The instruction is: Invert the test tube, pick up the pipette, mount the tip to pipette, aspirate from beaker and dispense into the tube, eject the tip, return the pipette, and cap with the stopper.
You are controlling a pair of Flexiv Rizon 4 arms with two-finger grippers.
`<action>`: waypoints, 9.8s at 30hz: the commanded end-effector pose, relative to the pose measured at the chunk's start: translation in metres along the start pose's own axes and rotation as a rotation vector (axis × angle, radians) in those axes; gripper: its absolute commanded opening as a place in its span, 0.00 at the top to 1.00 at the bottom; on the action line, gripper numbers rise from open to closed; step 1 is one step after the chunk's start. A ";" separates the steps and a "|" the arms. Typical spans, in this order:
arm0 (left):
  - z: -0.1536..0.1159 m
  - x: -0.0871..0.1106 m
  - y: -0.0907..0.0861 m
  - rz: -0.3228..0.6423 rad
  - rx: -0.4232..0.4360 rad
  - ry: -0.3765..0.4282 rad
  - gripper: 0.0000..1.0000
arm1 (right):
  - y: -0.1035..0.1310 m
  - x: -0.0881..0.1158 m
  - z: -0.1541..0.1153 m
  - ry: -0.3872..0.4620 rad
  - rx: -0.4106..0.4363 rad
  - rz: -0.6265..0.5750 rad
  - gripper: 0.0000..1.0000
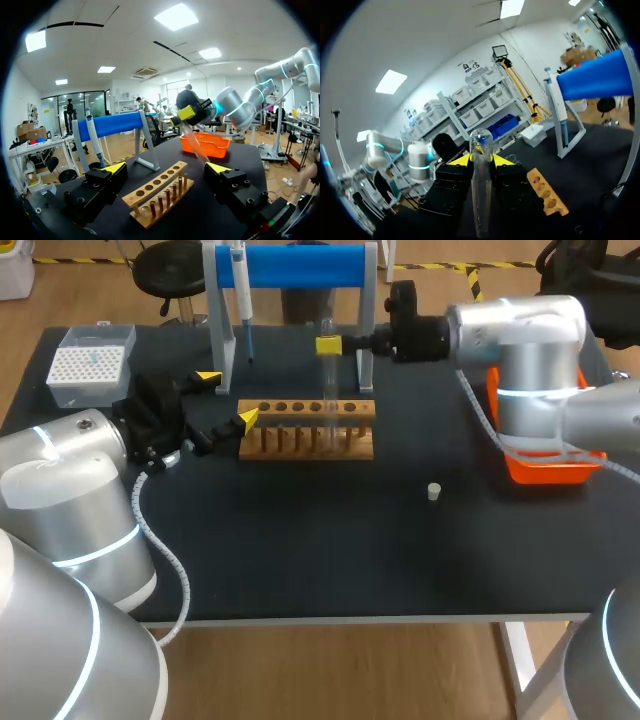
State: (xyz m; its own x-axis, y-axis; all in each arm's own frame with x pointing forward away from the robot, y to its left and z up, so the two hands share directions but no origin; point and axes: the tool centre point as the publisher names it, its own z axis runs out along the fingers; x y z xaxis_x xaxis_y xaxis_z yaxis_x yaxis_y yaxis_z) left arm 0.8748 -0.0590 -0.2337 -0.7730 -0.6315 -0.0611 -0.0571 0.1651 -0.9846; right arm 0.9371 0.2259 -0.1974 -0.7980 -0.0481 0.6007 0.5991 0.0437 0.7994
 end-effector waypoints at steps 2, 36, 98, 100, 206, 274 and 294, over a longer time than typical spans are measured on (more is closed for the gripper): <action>0.000 0.002 0.001 0.001 0.002 -0.006 0.00 | -0.004 -0.007 -0.007 0.120 -0.099 0.679 1.00; 0.000 0.002 0.001 0.001 0.002 -0.006 0.00 | -0.026 0.001 -0.013 0.062 0.060 0.897 1.00; -0.011 0.016 -0.015 0.794 0.239 0.098 0.00 | -0.028 0.005 -0.016 0.049 0.057 0.887 1.00; -0.015 0.017 -0.015 0.901 0.248 0.040 0.00 | -0.028 0.005 -0.016 0.049 0.057 0.887 1.00; 0.110 0.143 -0.051 1.664 0.599 0.368 0.37 | -0.028 0.005 -0.016 0.049 0.057 0.887 1.00; 0.110 0.144 -0.048 1.612 0.540 0.355 1.00 | -0.025 0.013 -0.020 -0.035 0.061 0.707 0.00; 0.110 0.144 -0.048 1.612 0.540 0.355 1.00 | -0.051 0.035 -0.126 -0.584 0.047 -0.649 0.00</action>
State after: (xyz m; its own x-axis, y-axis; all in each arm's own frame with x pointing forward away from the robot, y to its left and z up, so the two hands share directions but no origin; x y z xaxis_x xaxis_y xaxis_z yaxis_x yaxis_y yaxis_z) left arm 0.8363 -0.2403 -0.2132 0.0676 0.0928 -0.9934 0.9912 0.1076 0.0775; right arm 0.8992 0.0965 -0.2158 -0.5973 0.1354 0.7905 0.8020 0.1129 0.5866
